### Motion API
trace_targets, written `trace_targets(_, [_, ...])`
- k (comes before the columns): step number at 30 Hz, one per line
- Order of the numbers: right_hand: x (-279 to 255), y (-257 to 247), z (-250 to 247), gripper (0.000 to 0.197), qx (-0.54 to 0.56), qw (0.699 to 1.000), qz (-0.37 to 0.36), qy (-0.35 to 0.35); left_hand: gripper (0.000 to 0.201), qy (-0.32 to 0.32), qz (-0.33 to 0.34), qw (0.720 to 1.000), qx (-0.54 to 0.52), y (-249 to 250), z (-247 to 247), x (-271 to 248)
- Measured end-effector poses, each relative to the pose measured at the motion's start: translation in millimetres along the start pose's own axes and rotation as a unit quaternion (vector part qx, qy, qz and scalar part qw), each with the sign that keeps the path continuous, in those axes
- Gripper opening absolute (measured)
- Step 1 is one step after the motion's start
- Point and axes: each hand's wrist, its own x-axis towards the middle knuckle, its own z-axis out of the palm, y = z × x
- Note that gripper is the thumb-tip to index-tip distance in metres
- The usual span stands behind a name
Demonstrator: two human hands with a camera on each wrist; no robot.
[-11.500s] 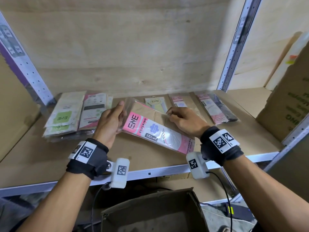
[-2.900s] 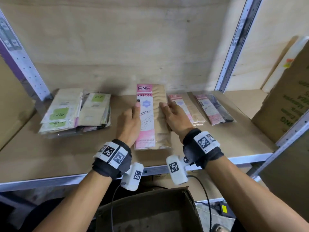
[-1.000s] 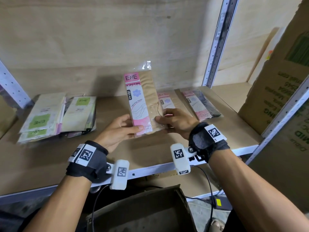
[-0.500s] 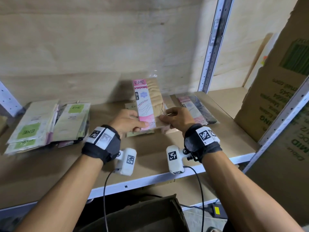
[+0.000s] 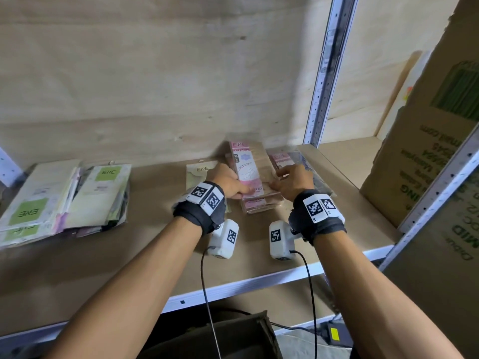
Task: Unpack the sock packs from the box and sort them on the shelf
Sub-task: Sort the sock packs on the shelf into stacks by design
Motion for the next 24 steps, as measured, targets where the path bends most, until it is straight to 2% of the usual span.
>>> trace_targets(4, [-3.9,0.3,0.2,0.022,-0.035,0.999,0.004,-0.016,0.053,-0.018,-0.021,0.999,-0.023,-3.5,3.8,-3.1])
trace_targets(8, [-7.1,-0.6,0.9,0.029,-0.041,0.999,0.004,-0.029,0.056,-0.048,-0.031,0.998,-0.030,-9.5,4.2,-6.3])
trace_targets(15, [-7.3,1.8,0.5,0.029,-0.073,0.997,0.003,-0.037,0.059,-0.059,-0.020,0.998,-0.005,-8.5,1.0,-8.2])
trace_targets(17, [-8.5,-0.6,0.1,0.033,-0.085,0.996,-0.006,-0.031,0.057,-0.050,-0.019,0.999,0.004,-8.9,-2.5,-8.9])
trace_targets(20, [-9.8,-8.9,-0.6,0.036,-0.077,0.996,-0.040,0.003,0.062,0.002,-0.018,1.000,-0.021,-14.2,-14.1,-12.9])
trace_targets(21, [-11.2,-13.0,-0.9,0.034,-0.057,0.997,-0.055,0.015,0.061,0.018,-0.008,0.999,-0.029,-17.9,-21.0,-15.3])
trace_targets(24, [-20.6,-29.2,0.9,0.023,0.004,0.992,-0.126,0.025,0.026,0.072,0.031,0.996,-0.048,-35.9,-52.9,-26.1])
